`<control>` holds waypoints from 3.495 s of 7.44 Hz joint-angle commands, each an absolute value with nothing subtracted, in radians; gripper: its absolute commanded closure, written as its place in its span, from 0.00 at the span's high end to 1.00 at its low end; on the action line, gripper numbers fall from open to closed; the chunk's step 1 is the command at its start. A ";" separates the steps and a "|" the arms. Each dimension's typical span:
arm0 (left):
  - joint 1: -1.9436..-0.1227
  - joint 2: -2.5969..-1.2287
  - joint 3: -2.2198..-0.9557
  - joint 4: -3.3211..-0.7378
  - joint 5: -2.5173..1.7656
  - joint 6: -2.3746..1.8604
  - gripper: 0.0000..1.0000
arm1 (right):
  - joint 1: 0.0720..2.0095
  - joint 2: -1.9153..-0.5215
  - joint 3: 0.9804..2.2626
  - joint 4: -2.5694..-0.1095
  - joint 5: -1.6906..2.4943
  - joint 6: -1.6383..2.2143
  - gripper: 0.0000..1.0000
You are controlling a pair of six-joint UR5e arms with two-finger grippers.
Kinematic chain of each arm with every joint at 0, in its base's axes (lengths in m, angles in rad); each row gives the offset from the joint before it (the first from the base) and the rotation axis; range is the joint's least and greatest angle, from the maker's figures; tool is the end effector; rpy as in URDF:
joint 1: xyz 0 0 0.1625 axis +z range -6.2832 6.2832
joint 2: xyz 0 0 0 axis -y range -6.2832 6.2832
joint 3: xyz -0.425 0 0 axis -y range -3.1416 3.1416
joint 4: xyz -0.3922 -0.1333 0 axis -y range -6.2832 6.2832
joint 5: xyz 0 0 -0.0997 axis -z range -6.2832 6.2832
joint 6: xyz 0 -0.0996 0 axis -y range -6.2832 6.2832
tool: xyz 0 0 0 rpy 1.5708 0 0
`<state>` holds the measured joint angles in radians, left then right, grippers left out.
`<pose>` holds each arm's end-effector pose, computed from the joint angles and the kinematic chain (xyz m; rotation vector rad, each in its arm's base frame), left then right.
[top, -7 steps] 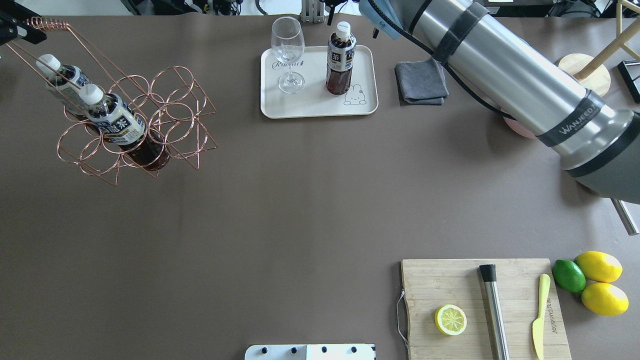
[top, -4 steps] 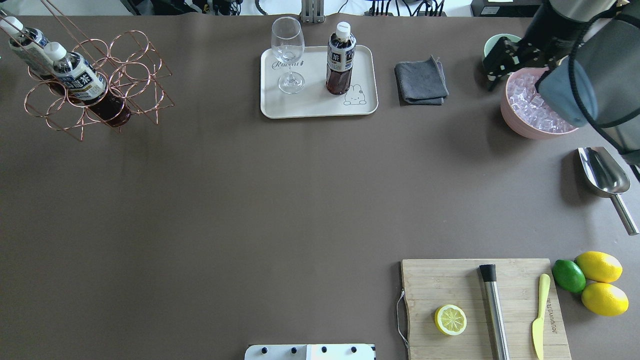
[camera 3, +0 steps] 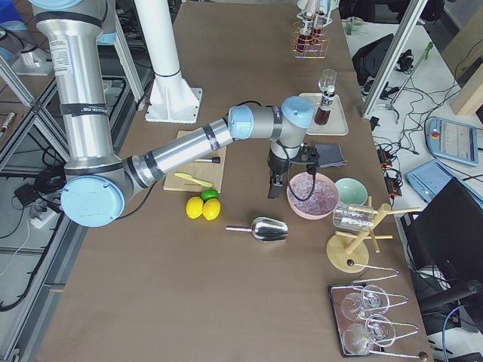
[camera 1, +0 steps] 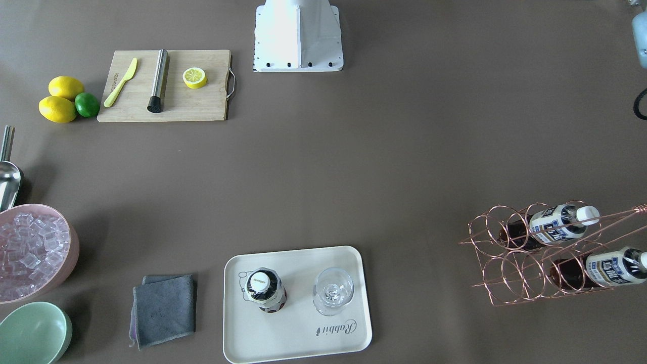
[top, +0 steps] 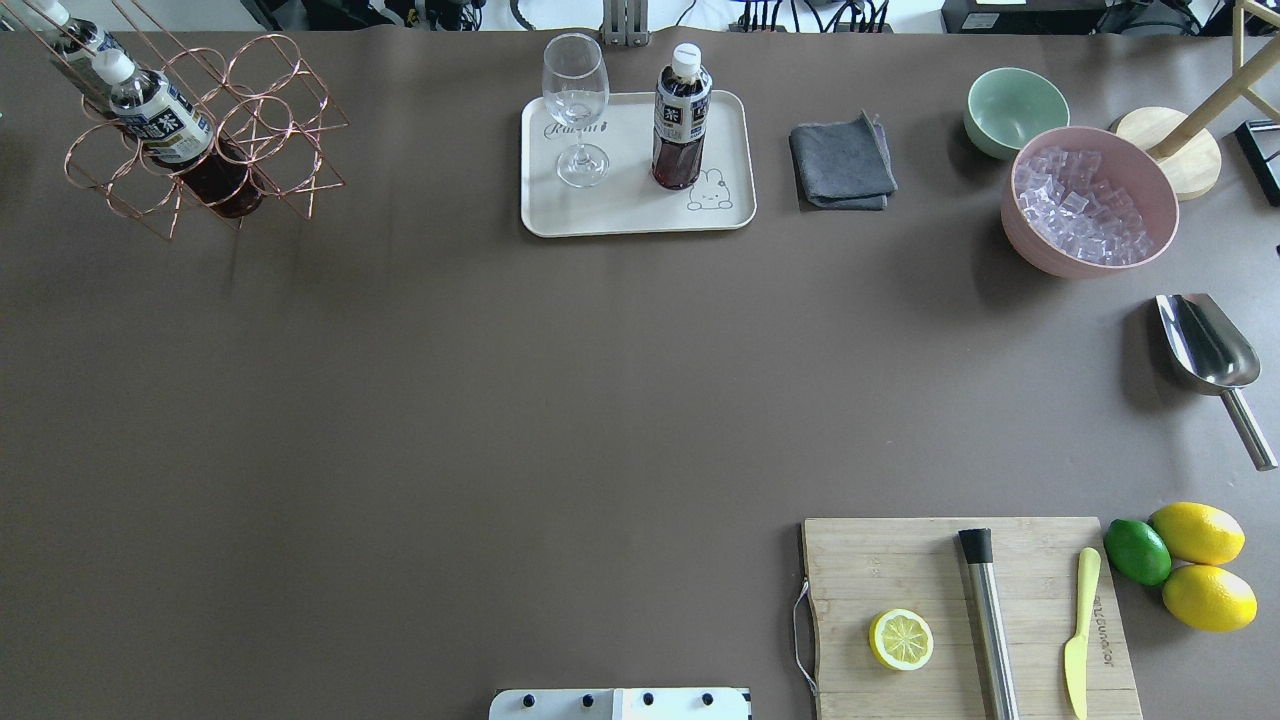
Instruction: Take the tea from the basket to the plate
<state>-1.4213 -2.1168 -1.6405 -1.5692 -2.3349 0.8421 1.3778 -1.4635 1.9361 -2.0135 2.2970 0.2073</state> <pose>0.0352 -0.6660 0.3005 0.8484 0.5276 1.1473 -0.0293 -0.5003 0.4780 -0.1164 -0.7173 0.0028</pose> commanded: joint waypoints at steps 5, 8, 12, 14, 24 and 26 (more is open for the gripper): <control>-1.436 -2.194 -1.378 -1.746 -2.338 0.891 0.00 | 1.569 -1.638 1.846 -2.011 2.267 -0.123 0.99; -1.428 -2.195 -1.344 -1.782 -2.336 0.890 0.00 | 1.569 -1.647 1.775 -1.763 2.257 -0.129 1.00; -1.417 -2.194 -1.344 -1.787 -2.335 0.888 0.00 | 1.569 -1.658 1.772 -1.756 2.253 -0.124 1.00; -1.414 -2.194 -1.342 -1.787 -2.330 0.887 0.00 | 1.569 -1.679 1.798 -1.756 2.235 -0.126 1.00; -1.407 -2.183 -1.342 -1.890 -2.312 0.871 0.74 | 1.569 -1.730 1.825 -1.738 2.255 -0.129 1.00; -1.410 -2.180 -1.348 -1.884 -2.318 0.815 0.98 | 1.569 -1.729 1.825 -1.741 2.255 -0.129 1.00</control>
